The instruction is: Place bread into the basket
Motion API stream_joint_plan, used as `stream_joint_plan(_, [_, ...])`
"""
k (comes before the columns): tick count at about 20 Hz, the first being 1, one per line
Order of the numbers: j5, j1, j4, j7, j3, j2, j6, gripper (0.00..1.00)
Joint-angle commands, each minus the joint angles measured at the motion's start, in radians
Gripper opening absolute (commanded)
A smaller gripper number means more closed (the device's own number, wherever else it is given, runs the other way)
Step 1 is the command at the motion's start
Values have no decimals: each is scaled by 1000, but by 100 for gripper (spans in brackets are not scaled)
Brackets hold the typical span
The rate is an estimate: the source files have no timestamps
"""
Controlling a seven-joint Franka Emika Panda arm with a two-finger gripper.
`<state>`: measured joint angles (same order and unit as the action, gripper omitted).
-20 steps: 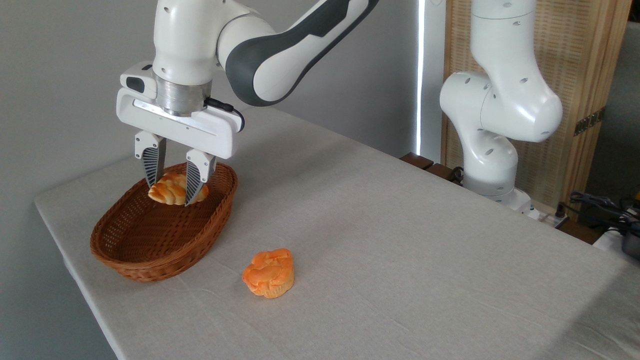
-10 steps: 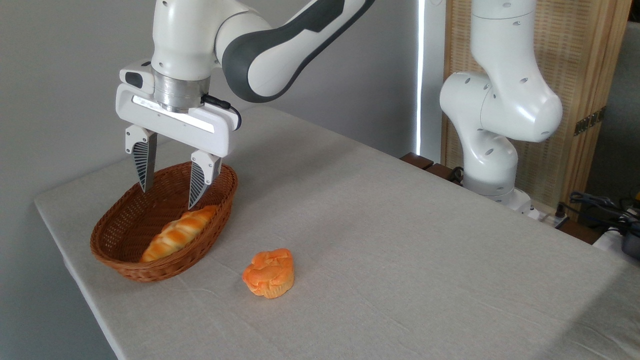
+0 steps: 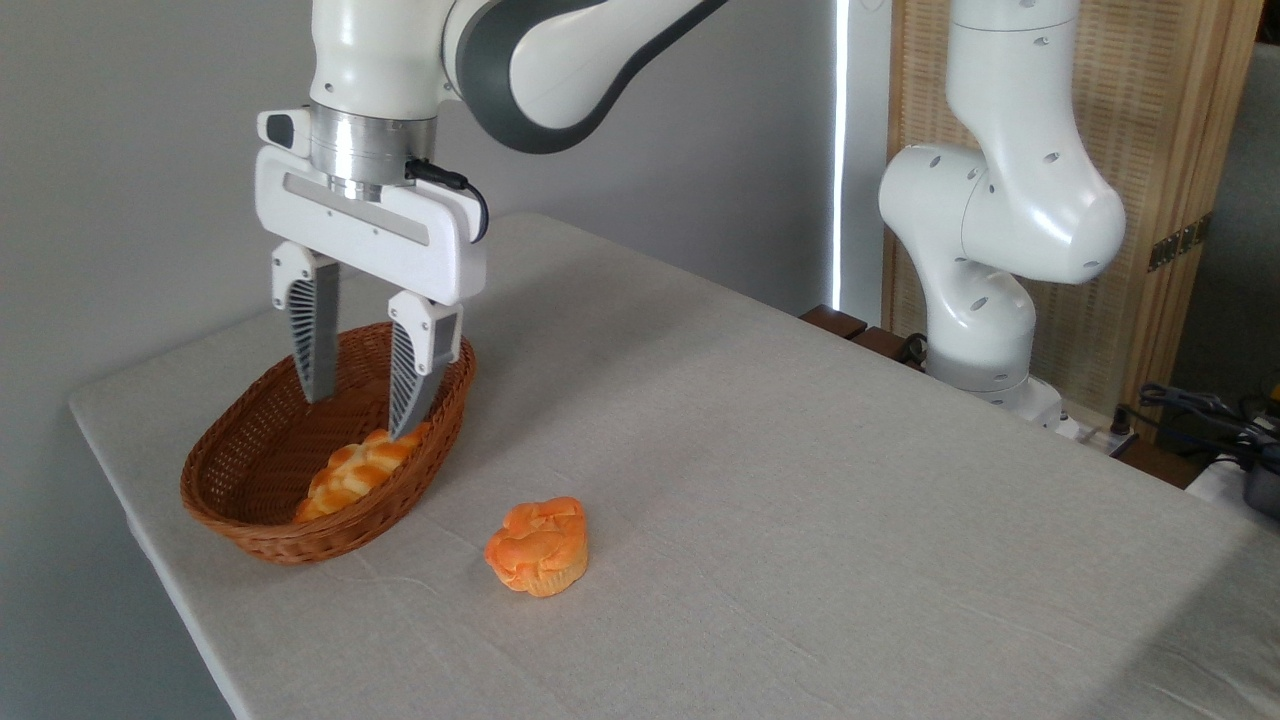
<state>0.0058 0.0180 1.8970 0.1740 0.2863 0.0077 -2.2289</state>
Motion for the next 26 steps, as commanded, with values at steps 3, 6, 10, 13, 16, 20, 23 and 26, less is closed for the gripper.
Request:
stream_joint_plan(3, [-4, -3, -1, 287, -41, -54, 188, 100])
stream_joint_plan(6, [-7, -3, -1, 480, -67, -92, 302, 100])
stream_joint_plan(10, [-20, -3, -6, 650, -113, -124, 443, 100])
stream_joint_plan(13, [-110, -3, -22, 636, -203, -137, 501, 100])
stream_joint_plan(16, [-149, -3, -59, 621, -257, -138, 537, 100])
stream_joint_plan(20, [-116, -3, -64, 521, -246, -132, 526, 100])
stream_joint_plan(23, [-106, -3, -64, 522, -243, -130, 493, 100])
stream_joint_plan(26, [-101, -3, -64, 522, -237, -127, 437, 100])
